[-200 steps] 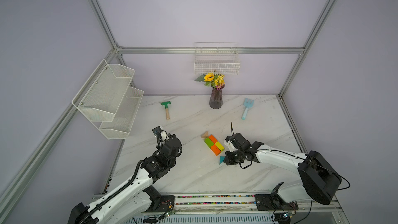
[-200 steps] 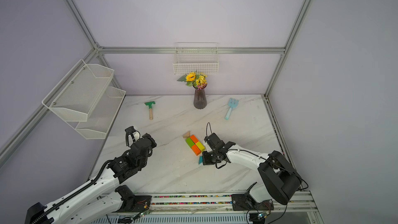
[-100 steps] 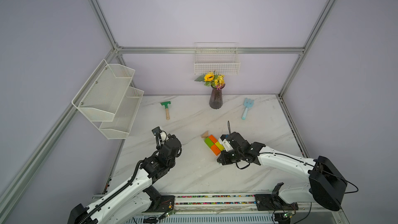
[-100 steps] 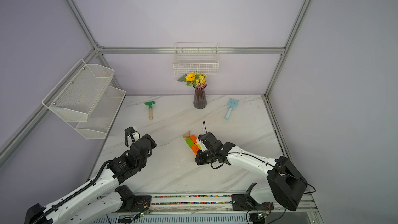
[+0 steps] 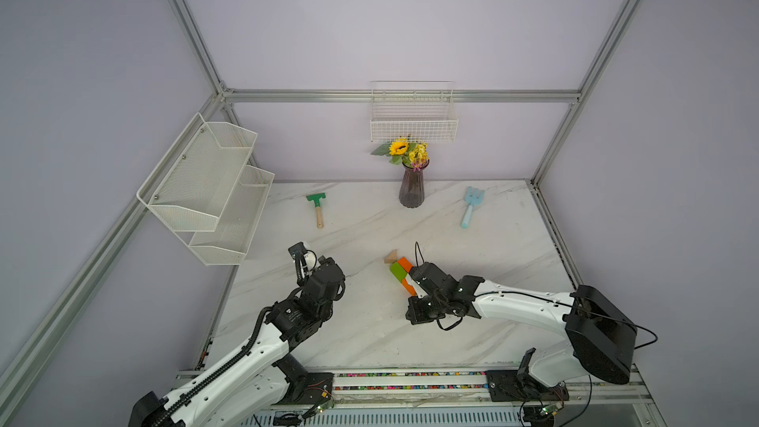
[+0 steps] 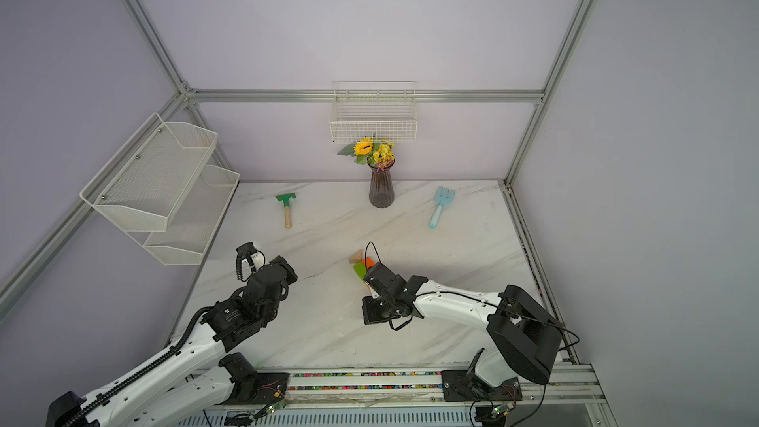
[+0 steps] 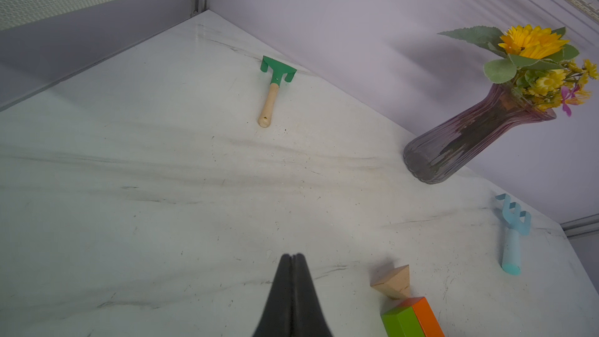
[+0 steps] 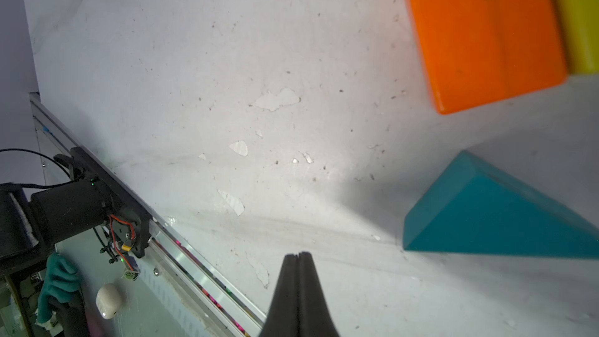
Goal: Assemble a piece of candy with building blocks
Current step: Assemble the building block at the center of the board.
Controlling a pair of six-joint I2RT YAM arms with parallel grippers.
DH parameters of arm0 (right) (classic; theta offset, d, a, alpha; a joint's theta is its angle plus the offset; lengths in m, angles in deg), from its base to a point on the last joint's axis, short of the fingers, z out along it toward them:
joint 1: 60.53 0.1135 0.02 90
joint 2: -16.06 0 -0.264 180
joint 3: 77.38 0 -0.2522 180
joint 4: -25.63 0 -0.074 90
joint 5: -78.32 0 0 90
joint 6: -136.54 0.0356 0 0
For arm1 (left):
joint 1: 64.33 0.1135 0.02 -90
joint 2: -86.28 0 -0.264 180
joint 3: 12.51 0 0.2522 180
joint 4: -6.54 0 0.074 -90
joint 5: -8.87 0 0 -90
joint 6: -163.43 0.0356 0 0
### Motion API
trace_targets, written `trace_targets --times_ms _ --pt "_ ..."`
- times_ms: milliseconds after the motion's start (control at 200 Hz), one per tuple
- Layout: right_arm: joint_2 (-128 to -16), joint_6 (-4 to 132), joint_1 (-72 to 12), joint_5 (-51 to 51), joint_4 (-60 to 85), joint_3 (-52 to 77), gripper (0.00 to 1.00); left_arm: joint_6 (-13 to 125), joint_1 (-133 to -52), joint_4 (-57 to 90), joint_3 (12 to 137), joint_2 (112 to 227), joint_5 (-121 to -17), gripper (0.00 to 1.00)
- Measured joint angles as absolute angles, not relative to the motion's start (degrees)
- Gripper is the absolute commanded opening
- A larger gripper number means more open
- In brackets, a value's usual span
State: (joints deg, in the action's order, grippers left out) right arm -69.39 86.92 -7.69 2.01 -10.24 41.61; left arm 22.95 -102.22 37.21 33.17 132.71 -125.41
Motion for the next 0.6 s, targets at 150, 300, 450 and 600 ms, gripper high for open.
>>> trace_targets --times_ms 150,300,450,600 --pt "-70.98 86.97 -7.69 -0.83 -10.85 41.59 0.00 22.71 -102.22 37.77 33.15 132.69 -125.32 0.00" --pt "-71.68 86.83 -7.69 -3.02 -11.70 41.53 0.00 21.99 -102.22 38.19 33.15 132.36 -125.25 0.00" --pt "-71.70 86.33 -7.77 -4.98 -12.25 41.50 0.00 21.92 -102.22 38.41 33.15 131.77 -125.25 0.00" --pt "-71.70 85.63 -8.36 -6.38 -12.34 41.50 0.00 21.86 -102.22 38.56 33.15 131.67 -125.25 0.00"
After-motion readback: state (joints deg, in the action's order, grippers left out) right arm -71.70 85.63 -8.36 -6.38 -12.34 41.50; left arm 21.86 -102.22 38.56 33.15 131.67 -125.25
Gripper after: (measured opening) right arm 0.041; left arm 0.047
